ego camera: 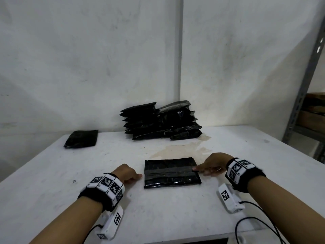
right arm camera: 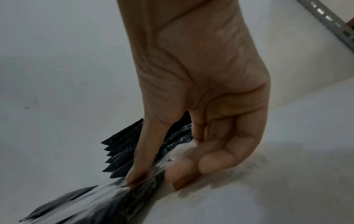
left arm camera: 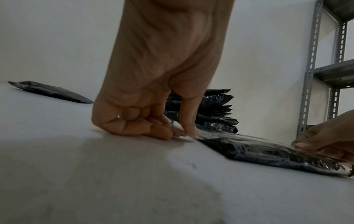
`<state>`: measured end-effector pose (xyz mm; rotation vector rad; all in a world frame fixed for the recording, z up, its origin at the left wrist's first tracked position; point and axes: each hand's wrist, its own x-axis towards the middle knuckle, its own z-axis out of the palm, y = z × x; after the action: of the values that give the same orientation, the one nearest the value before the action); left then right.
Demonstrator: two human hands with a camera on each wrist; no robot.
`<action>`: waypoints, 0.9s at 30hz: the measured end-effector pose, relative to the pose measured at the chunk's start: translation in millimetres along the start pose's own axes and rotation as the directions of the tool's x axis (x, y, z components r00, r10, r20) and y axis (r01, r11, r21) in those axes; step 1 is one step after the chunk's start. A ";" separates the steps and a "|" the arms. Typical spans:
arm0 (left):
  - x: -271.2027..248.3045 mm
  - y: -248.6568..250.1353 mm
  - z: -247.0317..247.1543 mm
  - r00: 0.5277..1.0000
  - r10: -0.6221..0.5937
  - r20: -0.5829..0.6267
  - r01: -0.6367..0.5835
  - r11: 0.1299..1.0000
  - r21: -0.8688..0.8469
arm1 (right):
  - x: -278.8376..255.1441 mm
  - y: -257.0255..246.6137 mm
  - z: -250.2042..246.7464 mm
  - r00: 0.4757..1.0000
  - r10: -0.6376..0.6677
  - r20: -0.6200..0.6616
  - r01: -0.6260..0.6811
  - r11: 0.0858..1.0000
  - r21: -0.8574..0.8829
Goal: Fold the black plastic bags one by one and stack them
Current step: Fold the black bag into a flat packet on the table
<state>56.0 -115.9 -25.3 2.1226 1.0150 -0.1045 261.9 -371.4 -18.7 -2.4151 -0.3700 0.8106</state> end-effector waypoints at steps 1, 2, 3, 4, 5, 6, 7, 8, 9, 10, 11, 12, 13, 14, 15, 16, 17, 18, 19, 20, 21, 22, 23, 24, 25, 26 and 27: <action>-1.6 0.4 -0.1 1.000 0.002 -0.002 -0.002 1.000 0.014 | -0.3 0.1 0.5 1.000 0.008 0.017 -0.008 1.000 -0.010; -2.6 0.6 -0.1 1.000 0.005 -0.006 -0.005 0.999 0.033 | 1.1 0.5 0.8 0.999 0.018 0.032 -0.017 1.000 -0.022; -3.3 1.0 0.0 1.000 0.010 -0.012 -0.009 0.998 0.057 | 2.0 0.5 1.5 0.999 0.024 0.047 -0.023 1.000 -0.020; -3.5 1.5 0.4 1.000 0.012 -0.017 -0.010 0.997 0.076 | 2.6 0.9 2.5 0.998 0.027 0.065 -0.027 1.000 0.000; -3.4 1.6 0.6 1.000 0.012 -0.021 -0.010 0.996 0.084 | 0.4 0.1 3.8 0.996 0.031 0.086 -0.034 0.999 0.041; -2.8 1.8 1.0 1.000 0.012 -0.023 -0.010 0.997 0.080 | 0.3 -0.1 4.2 0.995 0.035 0.093 -0.042 0.997 0.067; -2.1 1.7 1.7 1.000 0.013 -0.024 -0.011 0.997 0.078 | -2.5 -1.2 4.4 0.996 0.032 0.087 -0.040 0.995 0.090; -1.8 1.8 2.1 1.000 0.014 -0.023 -0.012 0.997 0.079 | -3.2 -2.0 4.4 0.997 0.030 0.072 -0.036 0.995 0.092; -2.0 1.9 2.2 1.000 0.015 -0.021 -0.013 0.996 0.085 | -5.4 -3.3 4.4 0.998 0.025 0.056 -0.030 0.996 0.087; -2.5 1.9 2.1 1.000 0.016 -0.022 -0.014 0.996 0.089 | -5.6 -4.2 4.8 0.999 0.023 0.043 -0.026 0.997 0.075; -2.4 1.9 1.9 0.999 0.019 -0.026 -0.016 0.996 0.088 | -6.6 -5.6 5.8 0.999 0.023 0.037 -0.025 0.998 0.061; -3.2 1.7 1.3 0.999 0.020 -0.027 -0.018 0.996 0.082 | -5.0 -5.9 6.7 0.999 0.025 0.038 -0.027 0.999 0.042; -3.2 1.6 0.9 0.999 0.021 -0.025 -0.019 0.997 0.076 | -5.9 -6.7 7.9 0.999 0.026 0.045 -0.027 0.999 0.026; -3.7 1.5 0.4 1.000 0.019 -0.023 -0.017 0.997 0.074 | -4.5 -6.4 8.7 0.998 0.028 0.049 -0.029 0.999 0.023; -3.1 1.2 0.3 1.000 0.017 -0.024 -0.015 0.997 0.079 | -5.1 -6.8 9.0 0.998 0.028 0.057 -0.030 0.999 0.033; -2.6 1.1 0.4 1.000 0.016 -0.025 -0.013 0.996 0.083 | -3.5 -6.6 8.5 0.997 0.025 0.071 -0.030 0.998 0.060; -1.4 0.5 0.9 0.999 0.017 -0.028 -0.014 0.997 0.079 | -4.8 -7.6 8.1 0.996 0.018 0.093 -0.026 0.996 0.090; -1.5 0.7 1.2 0.999 0.014 -0.028 -0.012 0.997 0.071 | -4.7 -8.4 7.3 0.993 0.008 0.115 -0.023 0.992 0.125; -0.4 0.5 1.4 0.999 0.012 -0.030 -0.010 0.998 0.064 | -5.5 -9.9 6.2 0.992 -0.005 0.129 -0.016 0.987 0.161; 0.2 0.4 1.5 0.999 0.011 -0.031 -0.009 0.998 0.060 | -5.6 -11.3 5.2 0.990 -0.022 0.136 -0.005 0.981 0.194; 2.2 -0.1 1.8 0.999 0.010 -0.032 -0.008 0.999 0.052 | -5.7 -13.0 4.4 0.989 -0.042 0.142 0.007 0.971 0.237; 2.4 -0.3 1.1 0.999 0.005 -0.038 -0.004 0.999 0.038 | -6.0 -14.2 4.1 0.987 -0.064 0.148 0.019 0.957 0.288; 4.3 -0.7 0.5 0.999 0.001 -0.045 -0.001 1.000 0.005 | -6.5 -15.4 3.9 0.984 -0.084 0.157 0.026 0.940 0.340; 4.5 -1.2 -0.3 0.999 -0.005 -0.047 0.003 0.999 -0.039 | -6.5 -16.0 4.0 0.981 -0.102 0.166 0.031 0.922 0.386; 5.9 -2.2 -1.1 0.999 -0.007 -0.047 0.002 0.995 -0.101 | -7.7 -17.2 4.3 0.977 -0.123 0.177 0.038 0.905 0.423; 4.6 -3.0 -2.5 0.999 -0.009 -0.053 -0.001 0.984 -0.179 | -8.4 -18.0 4.8 0.973 -0.140 0.182 0.043 0.890 0.454; 4.7 -4.4 -4.4 0.998 -0.008 -0.062 -0.008 0.965 -0.261 | -8.3 -18.9 5.3 0.971 -0.148 0.188 0.041 0.878 0.478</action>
<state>55.1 -108.3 -26.7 1.8953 1.0061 0.0920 250.7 -357.4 -7.2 -1.8458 -0.3276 0.9967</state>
